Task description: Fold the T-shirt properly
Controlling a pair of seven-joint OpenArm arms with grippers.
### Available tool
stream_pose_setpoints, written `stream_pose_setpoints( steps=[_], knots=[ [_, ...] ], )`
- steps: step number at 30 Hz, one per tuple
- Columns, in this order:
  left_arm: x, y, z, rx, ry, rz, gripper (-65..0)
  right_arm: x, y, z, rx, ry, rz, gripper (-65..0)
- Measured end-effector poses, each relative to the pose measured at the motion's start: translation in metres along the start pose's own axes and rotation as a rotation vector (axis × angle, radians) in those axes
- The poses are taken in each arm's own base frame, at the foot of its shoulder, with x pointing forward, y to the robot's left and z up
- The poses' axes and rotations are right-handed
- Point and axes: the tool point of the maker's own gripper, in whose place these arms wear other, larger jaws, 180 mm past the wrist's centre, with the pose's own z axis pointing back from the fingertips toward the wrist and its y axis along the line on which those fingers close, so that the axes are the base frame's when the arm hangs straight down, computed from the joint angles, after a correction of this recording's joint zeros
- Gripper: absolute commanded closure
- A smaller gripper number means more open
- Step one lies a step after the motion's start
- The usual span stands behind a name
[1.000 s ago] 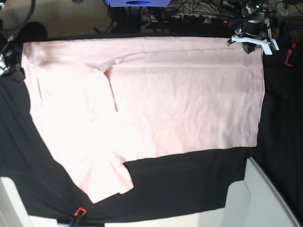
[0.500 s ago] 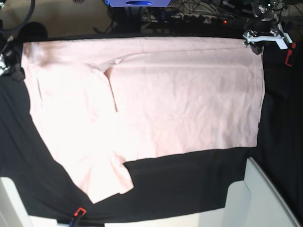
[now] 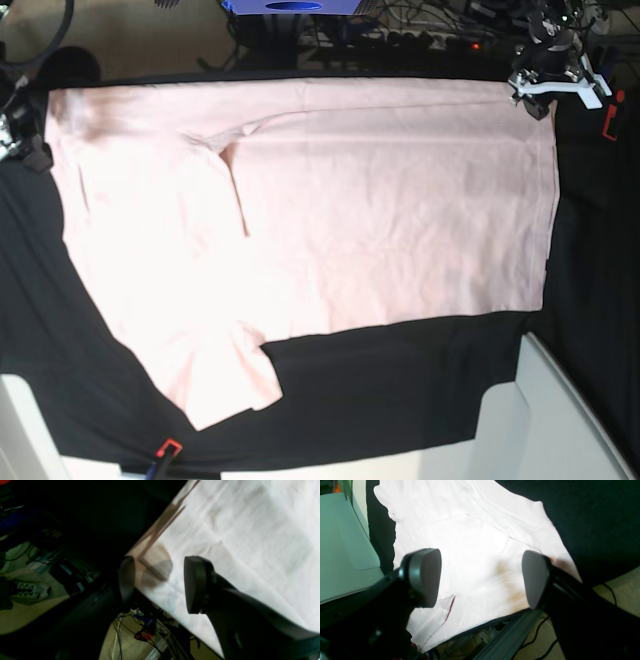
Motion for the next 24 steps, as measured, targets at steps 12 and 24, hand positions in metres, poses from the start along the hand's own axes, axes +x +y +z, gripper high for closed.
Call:
stream_pose_setpoints(
  steps=[12, 24],
  knots=[
    [-0.009, -0.003, -0.010, 0.005, 0.016, 0.027, -31.1, 0.000, 0.000, 0.000, 0.000, 0.000, 0.000, -48.2],
    [-0.010, 0.000, -0.009, 0.006, 0.025, 0.021, -7.4, 0.000, 0.000, 0.000, 0.001, -0.001, 0.000, -48.2]
  ],
)
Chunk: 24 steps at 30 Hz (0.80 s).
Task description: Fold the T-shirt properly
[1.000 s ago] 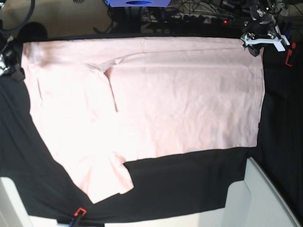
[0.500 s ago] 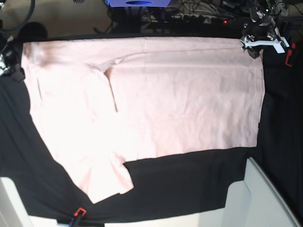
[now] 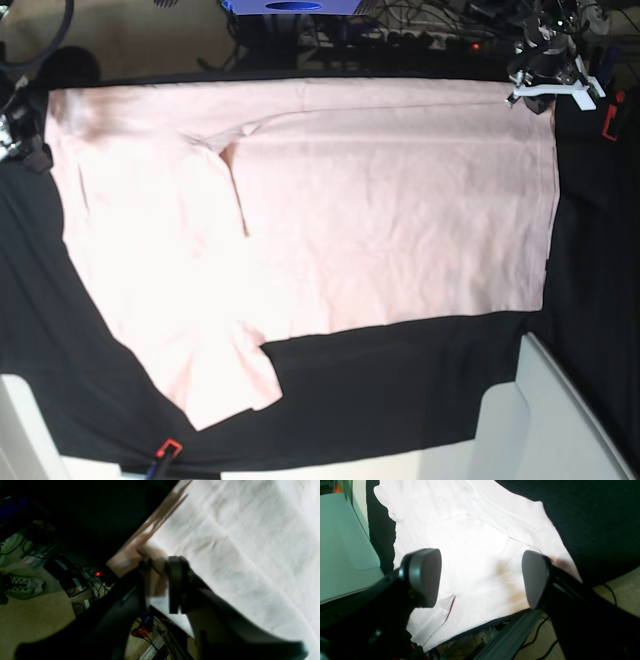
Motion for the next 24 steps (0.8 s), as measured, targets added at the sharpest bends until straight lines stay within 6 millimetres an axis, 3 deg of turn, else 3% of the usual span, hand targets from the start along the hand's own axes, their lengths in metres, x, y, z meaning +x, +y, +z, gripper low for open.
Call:
stream_pose_setpoints(
  steps=[5, 8, 11, 19, 24],
  knots=[
    [0.000, 0.000, 0.000, 0.000, 0.000, 0.000, -6.0, 0.000, -0.001, -0.001, 0.003, 0.001, -0.007, -48.2],
    [0.000, 0.000, 0.000, -0.001, -0.001, 0.004, 0.0, -0.008, -0.014, -0.006, -0.019, 0.022, -0.051, -48.2],
    [0.000, -0.001, 0.000, -0.003, -0.001, 0.008, 0.0, -0.017, -0.028, -0.009, -0.042, 0.049, -0.092, -48.2],
    [0.033, -0.018, 0.006, -0.044, -0.084, -0.015, 0.0, -0.016, -0.025, -0.012, -0.031, 0.046, -0.096, -48.2],
    [0.038, -0.029, -0.002, -0.054, -0.093, 0.000, 0.0, -0.015, -0.024, -0.012, -0.030, 0.045, -0.096, -48.2]
  ],
)
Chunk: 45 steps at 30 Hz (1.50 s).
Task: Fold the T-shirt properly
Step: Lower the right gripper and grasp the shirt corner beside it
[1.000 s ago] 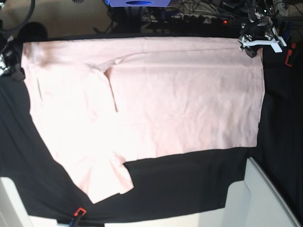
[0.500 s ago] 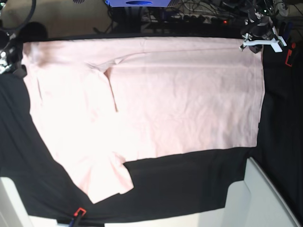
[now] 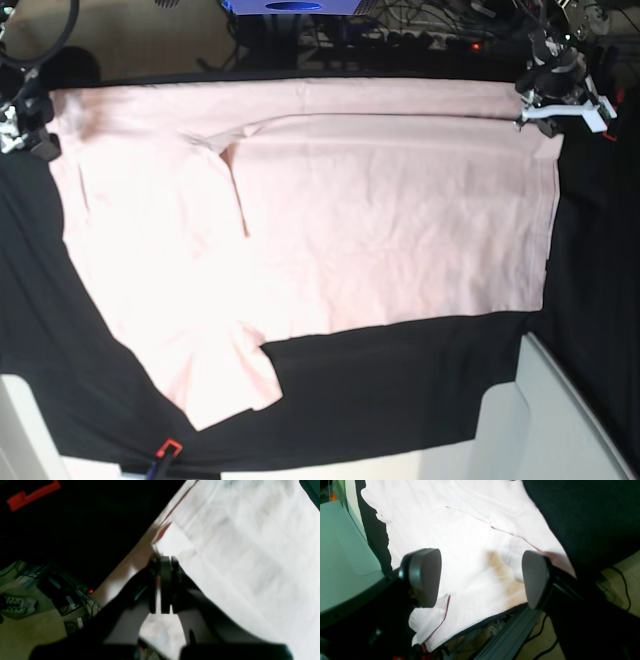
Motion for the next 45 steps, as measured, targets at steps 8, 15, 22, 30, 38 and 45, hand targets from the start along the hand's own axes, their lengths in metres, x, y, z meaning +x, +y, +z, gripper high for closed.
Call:
stream_pose_setpoints(
  steps=[8, 15, 22, 30, 38, 45],
  knots=[
    [0.003, -0.013, -0.014, -0.017, -0.009, 0.034, 0.0, 0.000, 0.000, 0.000, -0.001, 0.000, 0.001, -48.2],
    [0.010, -0.022, -0.023, -0.027, -0.026, 0.056, 0.0, 0.001, 0.000, 0.000, -0.001, -0.001, 0.002, -48.2],
    [0.017, -0.035, -0.034, -0.045, -0.040, 0.085, 0.0, 0.000, 0.000, 0.000, 0.000, 0.002, 0.003, -48.2],
    [-0.004, -0.036, -0.048, -0.032, 0.017, 0.125, 0.0, -0.014, 0.014, -0.011, 0.009, 0.084, 0.081, -48.2],
    [0.019, -0.039, -0.049, -0.047, -0.033, 0.103, -18.0, -0.042, 0.077, -0.018, 0.127, 0.162, 0.267, -48.2],
    [0.049, -0.048, -0.038, -0.077, -0.108, 0.078, -21.3, -0.076, 0.086, -0.029, 0.144, 0.268, 0.319, -48.2]
  ],
)
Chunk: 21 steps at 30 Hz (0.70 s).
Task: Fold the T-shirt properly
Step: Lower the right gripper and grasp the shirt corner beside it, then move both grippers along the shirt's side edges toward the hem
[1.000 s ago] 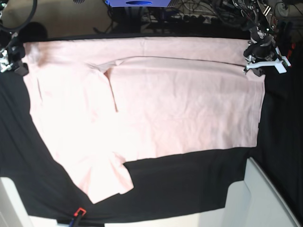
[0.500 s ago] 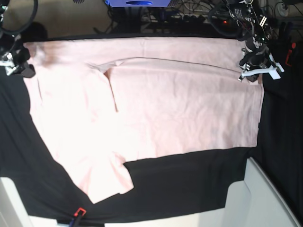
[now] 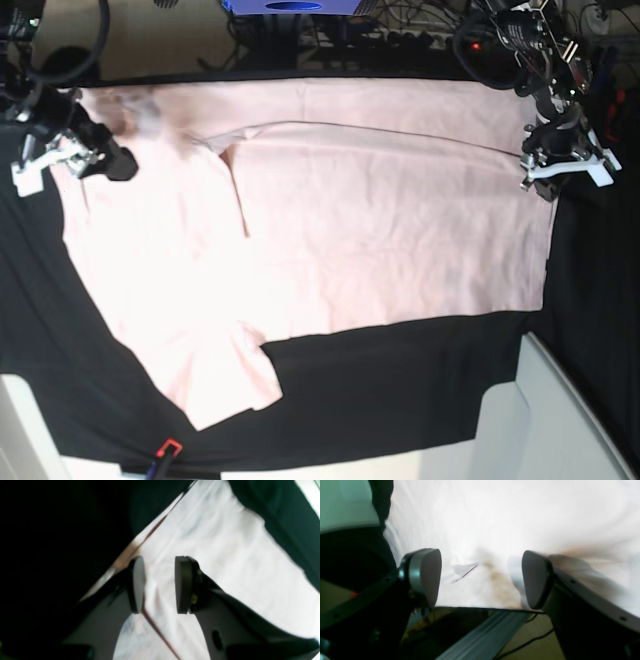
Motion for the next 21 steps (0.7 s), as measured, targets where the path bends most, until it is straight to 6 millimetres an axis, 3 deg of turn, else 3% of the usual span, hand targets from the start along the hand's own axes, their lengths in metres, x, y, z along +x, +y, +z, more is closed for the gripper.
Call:
stream_pose_setpoints(
  steps=[4, 6, 8, 10, 17, 19, 21],
  knots=[
    [0.018, 0.006, 0.028, -0.015, -0.047, -0.090, -20.7, -0.030, 0.024, -0.013, 0.045, 0.098, 0.068, -48.2],
    [0.002, 0.027, 0.042, 0.030, 0.000, -0.117, -14.9, -0.047, 0.034, -0.018, 0.069, 0.148, 0.091, -48.0],
    [-0.014, 0.045, 0.053, 0.064, 0.058, -0.135, -3.0, -0.059, 0.045, -0.024, 0.093, 0.183, 0.110, -48.0],
    [-0.019, 0.056, 0.060, 0.084, 0.077, -0.153, 0.0, -0.062, 0.053, -0.030, 0.116, 0.172, 0.118, -48.0],
    [-0.041, 0.076, 0.074, 0.156, 0.153, -0.362, 0.0, -0.042, 0.028, -0.028, -0.003, 0.111, 0.205, -48.0],
    [-0.044, 0.073, 0.074, 0.144, 0.166, -0.362, 0.0, -0.023, 0.024, -0.024, -0.024, 0.068, 0.204, -48.0],
    [-0.035, 0.070, 0.071, 0.137, 0.144, -0.357, 0.0, 0.010, 0.021, -0.017, -0.049, -0.007, 0.215, -48.2]
  ],
)
